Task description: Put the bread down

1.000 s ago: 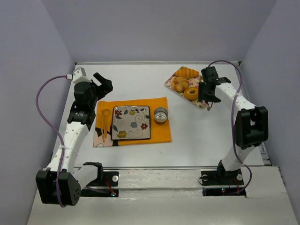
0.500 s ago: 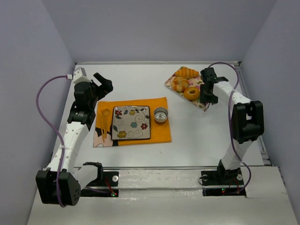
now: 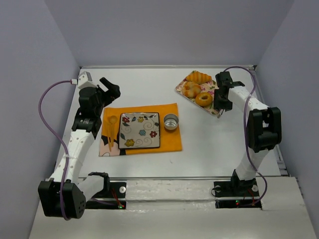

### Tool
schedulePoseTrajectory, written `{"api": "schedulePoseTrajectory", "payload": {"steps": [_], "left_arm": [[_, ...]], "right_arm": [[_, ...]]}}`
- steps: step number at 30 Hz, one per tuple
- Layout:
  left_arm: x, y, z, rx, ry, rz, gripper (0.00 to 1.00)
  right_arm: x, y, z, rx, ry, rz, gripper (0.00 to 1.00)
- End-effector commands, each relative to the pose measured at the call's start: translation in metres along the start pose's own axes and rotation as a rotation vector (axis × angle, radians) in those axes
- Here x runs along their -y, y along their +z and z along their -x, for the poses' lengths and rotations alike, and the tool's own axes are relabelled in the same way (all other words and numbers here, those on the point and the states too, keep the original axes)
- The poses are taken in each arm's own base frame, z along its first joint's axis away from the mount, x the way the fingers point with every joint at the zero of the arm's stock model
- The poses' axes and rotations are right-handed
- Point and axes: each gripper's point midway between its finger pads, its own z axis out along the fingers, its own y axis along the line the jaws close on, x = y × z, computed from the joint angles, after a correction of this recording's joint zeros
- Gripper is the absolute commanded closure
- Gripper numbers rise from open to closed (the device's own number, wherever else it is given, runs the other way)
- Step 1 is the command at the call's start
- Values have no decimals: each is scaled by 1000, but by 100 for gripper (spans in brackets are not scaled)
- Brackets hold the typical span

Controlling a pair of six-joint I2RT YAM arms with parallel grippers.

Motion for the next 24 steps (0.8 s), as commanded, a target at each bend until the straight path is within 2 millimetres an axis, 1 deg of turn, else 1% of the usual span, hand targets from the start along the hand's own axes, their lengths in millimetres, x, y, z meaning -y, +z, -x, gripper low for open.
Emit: {"api": "schedulePoseTrajectory", "payload": {"steps": [1, 3, 4, 6, 7, 9, 13, 14, 18, 19, 20, 22, 23, 24], "left_arm": [[5, -5, 10, 44, -2, -36, 1], [7, -7, 12, 52, -4, -41, 1], [7, -8, 12, 53, -4, -42, 1], [7, -11, 14, 62, -8, -42, 1], [7, -11, 14, 62, -8, -42, 1], [7, -12, 15, 67, -8, -44, 1], [8, -14, 15, 67, -10, -46, 1], [8, -14, 15, 66, -10, -47, 1], [9, -14, 14, 62, -10, -50, 1], [9, -14, 14, 62, -10, -50, 1], [9, -15, 16, 65, -10, -52, 1], [8, -15, 15, 65, -10, -49, 1], [8, -15, 16, 67, -9, -49, 1], [8, -16, 16, 70, -10, -47, 1]], "right_arm": [[-4, -43, 43, 161, 48, 92, 93], [-5, -51, 48, 190, 54, 111, 93], [-4, -59, 51, 214, 57, 119, 93], [-1, -66, 54, 243, 70, 120, 93], [0, -72, 55, 261, 74, 126, 93], [0, -76, 55, 270, 74, 135, 93], [1, -65, 45, 233, 58, 120, 93], [-1, -58, 40, 206, 58, 118, 93], [-6, -44, 29, 147, 71, 113, 93], [-7, -42, 28, 137, 72, 113, 91], [-7, -41, 26, 126, 70, 110, 85], [-7, -36, 23, 107, 67, 104, 80], [-7, -34, 21, 97, 66, 100, 75], [-6, -32, 20, 91, 67, 93, 73]]}}
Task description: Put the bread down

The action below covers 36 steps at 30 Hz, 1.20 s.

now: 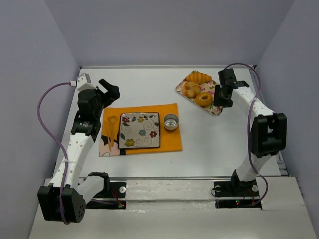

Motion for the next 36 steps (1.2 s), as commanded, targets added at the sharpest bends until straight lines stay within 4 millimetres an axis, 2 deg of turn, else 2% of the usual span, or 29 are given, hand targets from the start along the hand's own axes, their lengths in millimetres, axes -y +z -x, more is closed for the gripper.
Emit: {"api": "schedulePoseTrajectory", "payload": {"steps": [1, 9, 12, 13, 16, 22, 30, 33, 36], "left_arm": [[8, -6, 14, 51, -7, -34, 1], [6, -3, 11, 39, -8, -27, 1], [6, -2, 10, 37, -7, -28, 1], [6, -2, 10, 37, -7, -28, 1], [6, -2, 10, 37, -7, -28, 1], [6, -1, 10, 35, -7, -25, 1], [6, 0, 8, 29, -7, -26, 1], [5, 0, 8, 31, -6, -25, 1], [6, -2, 11, 38, -8, -29, 1]], "right_arm": [[2, 2, -2, -16, 18, -10, 71], [8, 14, -17, -78, 2, -56, 56], [6, 20, -19, -92, 0, -54, 54], [5, 20, -17, -90, 0, -52, 49], [4, 24, -17, -97, -11, -50, 44], [5, 22, -18, -99, -14, -48, 37], [7, 21, -22, -109, -19, -56, 42], [11, 23, -24, -118, -10, -65, 52], [11, 20, -22, -112, -6, -64, 69]]}}
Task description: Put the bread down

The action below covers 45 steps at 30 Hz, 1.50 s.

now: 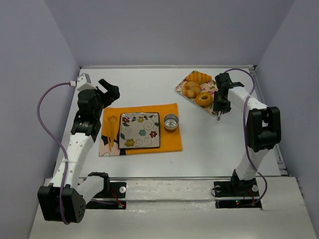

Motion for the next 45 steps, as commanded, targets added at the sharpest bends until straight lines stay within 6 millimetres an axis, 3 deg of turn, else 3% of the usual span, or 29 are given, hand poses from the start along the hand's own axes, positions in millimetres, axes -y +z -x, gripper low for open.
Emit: {"api": "schedulePoseTrajectory", "payload": {"steps": [1, 5, 12, 14, 17, 20, 21, 22, 23, 24, 26, 27, 29, 30, 35, 36, 39, 40, 41, 42, 43, 45], "left_arm": [[6, -2, 11, 40, -4, -27, 1], [7, -4, 12, 44, -6, -32, 1], [7, -5, 11, 42, -8, -35, 1], [7, -5, 11, 42, -8, -35, 1], [8, -5, 12, 43, -8, -36, 1], [9, -6, 13, 46, -10, -42, 1], [9, -6, 12, 43, -9, -43, 1], [9, -6, 12, 43, -9, -45, 1], [11, -7, 14, 45, -10, -49, 1], [11, -8, 14, 46, -11, -51, 1], [11, -9, 14, 46, -13, -51, 1], [11, -10, 14, 47, -13, -52, 1], [11, -12, 15, 49, -16, -51, 1], [10, -13, 14, 48, -16, -45, 1], [9, -20, 16, 58, -23, -41, 1], [9, -23, 18, 64, -23, -43, 1], [8, -27, 18, 69, -24, -44, 1], [9, -28, 19, 73, -24, -46, 1], [8, -29, 17, 73, -24, -44, 1], [8, -31, 18, 78, -24, -48, 1], [9, -32, 19, 80, -23, -49, 1], [7, -33, 18, 79, -21, -48, 1]], "right_arm": [[9, -14, 12, 41, 17, -14, 77], [12, -23, 17, 68, 32, -19, 93], [15, -46, 29, 140, 55, 0, 93], [13, -61, 34, 179, 55, 32, 93], [-1, -79, 40, 228, 38, 146, 93], [-33, -116, 44, 318, -69, 353, 93], [-44, -137, 47, 374, -107, 411, 93], [-59, -141, 42, 375, -152, 457, 93], [-70, -159, 38, 419, -213, 487, 93], [-100, -178, 25, 447, -308, 537, 93], [-126, -200, 10, 489, -407, 576, 93], [-152, -215, -7, 497, -486, 632, 93], [-171, -228, -24, 501, -544, 673, 93], [-190, -236, -43, 508, -642, 700, 93], [-247, -245, -104, 455, -873, 793, 93], [-258, -236, -115, 413, -896, 793, 93], [-276, -228, -126, 376, -906, 784, 93], [-284, -215, -132, 341, -921, 760, 93], [-289, -212, -126, 351, -907, 736, 90], [-296, -197, -133, 311, -907, 713, 86], [-297, -202, -131, 317, -905, 716, 84], [-306, -185, -131, 294, -920, 661, 77]]}}
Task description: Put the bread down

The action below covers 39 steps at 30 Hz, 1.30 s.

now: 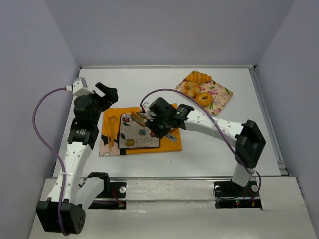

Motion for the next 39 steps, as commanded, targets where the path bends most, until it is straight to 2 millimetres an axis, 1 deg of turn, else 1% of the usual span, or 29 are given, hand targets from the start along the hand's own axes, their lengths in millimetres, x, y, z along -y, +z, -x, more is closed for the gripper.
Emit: {"api": "schedulePoseTrajectory", "payload": {"steps": [1, 2, 3, 4, 8, 9, 14, 18, 21, 23, 26, 29, 30, 32, 33, 34, 35, 37, 38, 39], "left_arm": [[1, -6, 8, 39, -1, -11, 1], [0, -6, 8, 38, -1, -9, 1], [1, -6, 8, 40, -1, -10, 1], [0, -6, 8, 38, -1, -9, 1], [0, -4, 7, 34, 0, -7, 1], [0, -3, 6, 30, 0, -7, 1], [0, -1, 5, 25, 0, -7, 1], [-1, -1, 4, 25, 0, -5, 1], [0, -2, 5, 27, 1, -6, 1], [0, -2, 5, 27, 1, -6, 1], [-1, -2, 4, 24, 3, -6, 1], [-2, -2, 3, 24, 3, -2, 1], [-2, -2, 4, 26, 3, -2, 1], [-2, -2, 5, 28, 3, -2, 1], [-2, -2, 4, 26, 3, 0, 1], [-2, -2, 4, 26, 3, 0, 1], [-3, -1, 3, 24, 3, 3, 1], [-3, 0, 3, 23, 3, 1, 1], [-3, 1, 2, 19, 4, 1, 1], [-3, 2, 1, 16, 2, 2, 1]], "right_arm": [[2, 7, 21, 4, -5, -67, 74], [7, 15, 17, -22, -4, -92, 68], [8, 16, 17, -29, -4, -97, 63], [7, 18, 14, -38, -4, -96, 56], [4, 16, 13, -38, -5, -77, 43], [2, 14, 14, -32, 24, -74, 41], [1, 10, 16, -20, 23, -65, 40], [-1, 4, 26, 20, 29, -58, 43], [-2, -4, 40, 79, 37, -56, 43], [1, -13, 52, 136, 50, -70, 44], [5, -24, 65, 188, 61, -97, 46], [21, -36, 78, 236, 117, -128, 47], [35, -43, 81, 257, 165, -155, 48], [50, -48, 78, 268, 217, -184, 48], [69, -61, 79, 304, 283, -231, 48], [78, -66, 75, 312, 318, -252, 49], [100, -67, 60, 304, 397, -291, 49], [117, -76, 45, 311, 463, -319, 50], [123, -92, 41, 343, 490, -333, 50], [129, -87, 20, 311, 527, -363, 50]]}}
